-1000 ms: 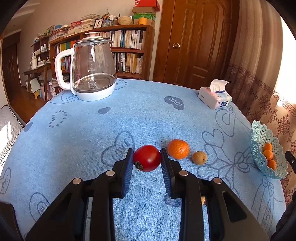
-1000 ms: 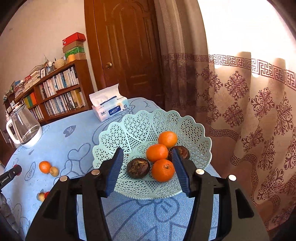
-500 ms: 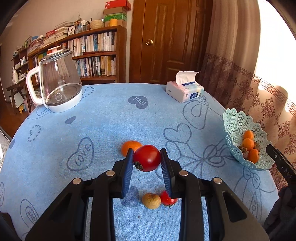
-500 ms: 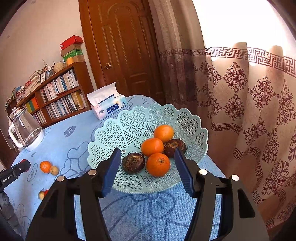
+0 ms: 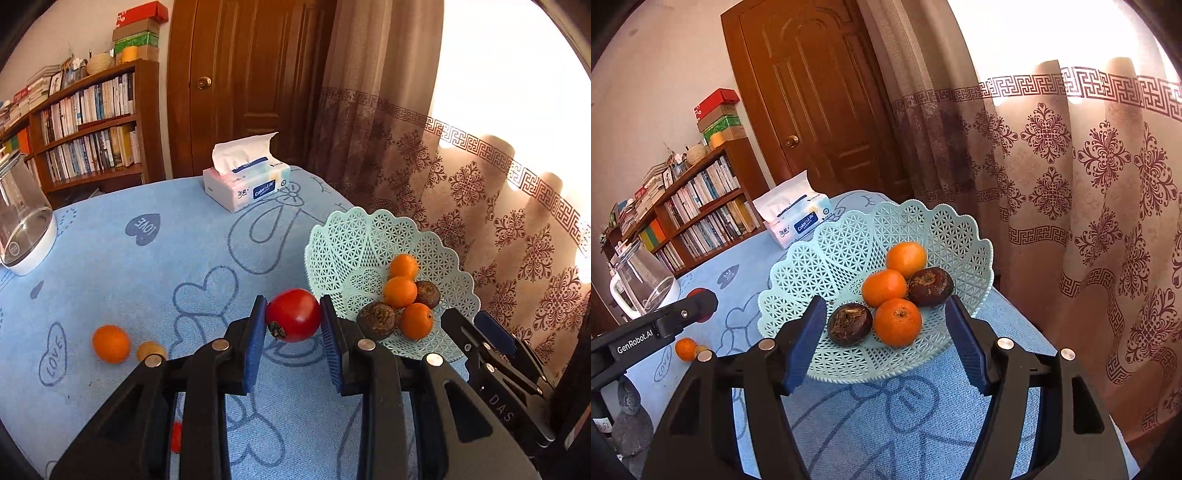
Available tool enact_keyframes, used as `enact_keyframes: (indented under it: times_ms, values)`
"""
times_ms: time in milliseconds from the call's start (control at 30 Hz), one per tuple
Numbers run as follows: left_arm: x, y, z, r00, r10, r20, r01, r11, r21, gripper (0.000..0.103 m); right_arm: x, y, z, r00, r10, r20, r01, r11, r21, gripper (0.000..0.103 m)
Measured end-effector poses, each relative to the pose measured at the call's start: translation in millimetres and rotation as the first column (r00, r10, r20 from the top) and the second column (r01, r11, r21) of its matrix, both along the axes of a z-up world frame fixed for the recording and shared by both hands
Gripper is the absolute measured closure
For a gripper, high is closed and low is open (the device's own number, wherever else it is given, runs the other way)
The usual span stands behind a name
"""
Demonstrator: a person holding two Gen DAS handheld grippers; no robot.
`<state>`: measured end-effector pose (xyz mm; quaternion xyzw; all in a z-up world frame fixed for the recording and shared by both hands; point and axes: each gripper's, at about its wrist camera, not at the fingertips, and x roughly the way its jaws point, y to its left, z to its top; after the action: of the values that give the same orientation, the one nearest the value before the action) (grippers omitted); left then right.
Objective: Organize fruits
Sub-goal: 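Lower the red tomato into the teal basket and open the left tool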
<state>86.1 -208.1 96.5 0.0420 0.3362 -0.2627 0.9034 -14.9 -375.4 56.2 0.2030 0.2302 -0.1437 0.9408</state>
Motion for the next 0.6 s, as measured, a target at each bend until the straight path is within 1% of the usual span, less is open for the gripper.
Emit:
enact_keyframes:
  times_ms: [100,233,433,467,500,533,600]
  values:
    - [3.1,-18.4,-0.3,0.999,-0.034,0.001,0.034,0.999,0.006,0.073,-1.8,-5.5,-0.9,1.0,-0.023,0.0,0.023,1.0,0.019,0.035]
    - [9.6,-34.9,-4.7,0.998,-0.065,-0.015,0.065,0.998,0.007,0.073,-1.3,-4.9,-1.9,1.0,-0.022,-0.002,0.022,1.0,0.022,0.034]
    - [19.4,-45.0,-15.3,0.996,-0.07,-0.052,0.07,0.997,0.01,0.072,-0.7,-5.0,-1.9,1.0,-0.018,0.0,0.018,1.0,0.026,0.034]
    - [21.1,-45.0,-16.5,0.996,-0.065,-0.058,0.066,0.998,0.009,0.07,-0.6,-5.6,-1.8,1.0,-0.017,0.0,0.017,1.0,0.027,0.034]
    - [21.9,-43.7,-17.2,0.996,-0.061,-0.061,0.061,0.998,0.005,0.058,-0.6,-5.5,-1.7,1.0,-0.017,0.001,0.017,1.0,0.027,0.034]
    - [22.2,-41.7,-17.3,0.997,-0.053,-0.056,0.053,0.999,0.0,0.049,-0.8,-5.8,-1.6,1.0,-0.016,0.002,0.016,1.0,0.026,0.034]
    - [22.9,-37.3,-16.6,0.998,-0.043,-0.047,0.043,0.999,-0.003,0.048,-0.8,-5.8,-1.8,1.0,-0.017,0.002,0.017,0.999,0.027,0.034]
